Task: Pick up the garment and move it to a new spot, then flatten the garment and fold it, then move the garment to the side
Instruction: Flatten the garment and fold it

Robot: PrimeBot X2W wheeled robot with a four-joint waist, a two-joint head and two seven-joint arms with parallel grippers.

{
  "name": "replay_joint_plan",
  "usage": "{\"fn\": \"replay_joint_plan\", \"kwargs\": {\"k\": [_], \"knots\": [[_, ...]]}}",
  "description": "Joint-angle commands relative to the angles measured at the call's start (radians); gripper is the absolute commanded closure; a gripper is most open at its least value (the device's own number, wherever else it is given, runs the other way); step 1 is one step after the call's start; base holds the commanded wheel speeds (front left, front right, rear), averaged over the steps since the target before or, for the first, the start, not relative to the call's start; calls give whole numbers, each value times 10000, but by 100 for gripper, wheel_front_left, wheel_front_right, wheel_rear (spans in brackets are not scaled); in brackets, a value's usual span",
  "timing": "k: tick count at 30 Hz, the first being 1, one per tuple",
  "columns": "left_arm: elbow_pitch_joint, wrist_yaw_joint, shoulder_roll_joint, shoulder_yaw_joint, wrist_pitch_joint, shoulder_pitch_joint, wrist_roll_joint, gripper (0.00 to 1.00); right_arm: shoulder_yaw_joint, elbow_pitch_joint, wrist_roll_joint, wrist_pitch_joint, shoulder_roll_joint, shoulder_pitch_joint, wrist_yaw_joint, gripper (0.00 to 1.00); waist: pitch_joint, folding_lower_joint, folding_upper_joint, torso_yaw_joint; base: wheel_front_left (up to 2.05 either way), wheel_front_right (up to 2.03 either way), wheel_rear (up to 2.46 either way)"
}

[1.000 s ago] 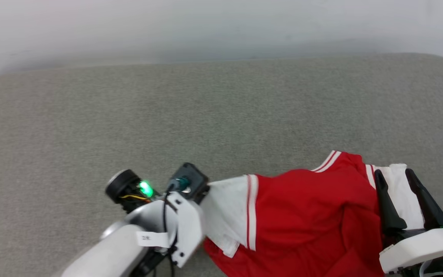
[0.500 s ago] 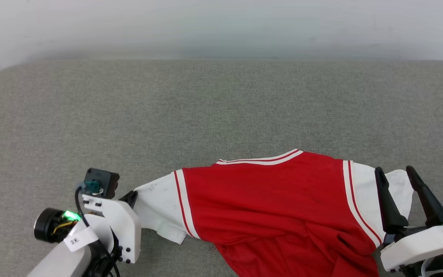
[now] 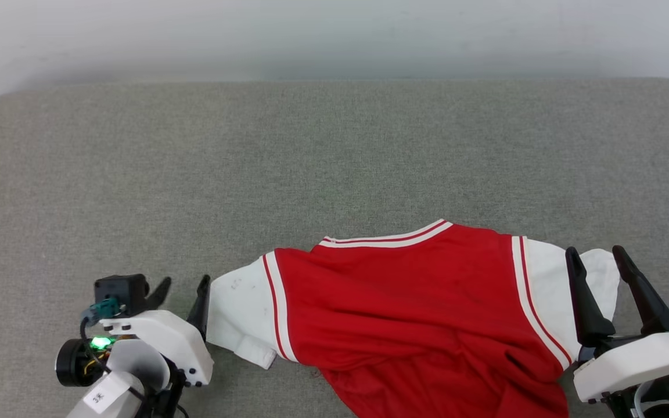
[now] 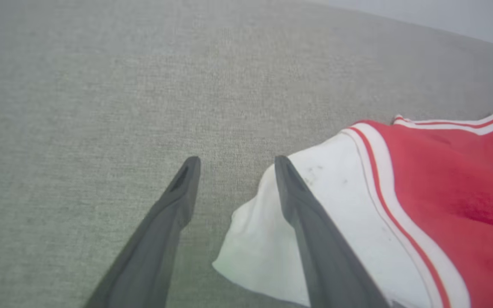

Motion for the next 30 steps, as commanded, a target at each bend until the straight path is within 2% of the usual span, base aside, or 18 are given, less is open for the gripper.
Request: {"fn": "replay_joint_plan", "kwargs": {"k": [1,2,5,10,15,21,26,30], "knots": [[6,-38,-29,61,-141,-17,30,0,-21,19,-64,30,20,-136,-7,0,-84,1,0,-11,0,0,0],[-45,-5,-96,167,-724,13,151,0,-67,93,-55,32,20,-140,-7,0,-199,1,0,-12,0,0,0],[-175,15,-202,258,-1477,123,312,0,-189,315,30,152,18,-83,-7,0,-405,1,0,-50,0,0,0],[-703,229,-231,369,-2241,242,696,0,-557,842,179,556,4,-49,-7,0,-627,1,0,-105,0,0,0],[-1305,488,-171,450,-2464,403,1058,0,-1084,1417,589,1217,-219,-92,-7,0,-706,1,0,-99,0,0,0],[-1961,637,-171,610,-2572,625,1351,0,-1931,2634,1236,2957,-793,-361,-7,0,-731,1,0,24,0,0,0],[-2367,716,-269,735,-2603,642,1394,0,-2092,3529,1839,4322,-1521,-949,-7,0,-447,1,0,214,0,0,0],[-2656,734,-369,803,-2631,442,1542,0,-1946,4077,2082,4949,-1985,-1775,-7,0,45,1,0,416,0,0,0]]}}
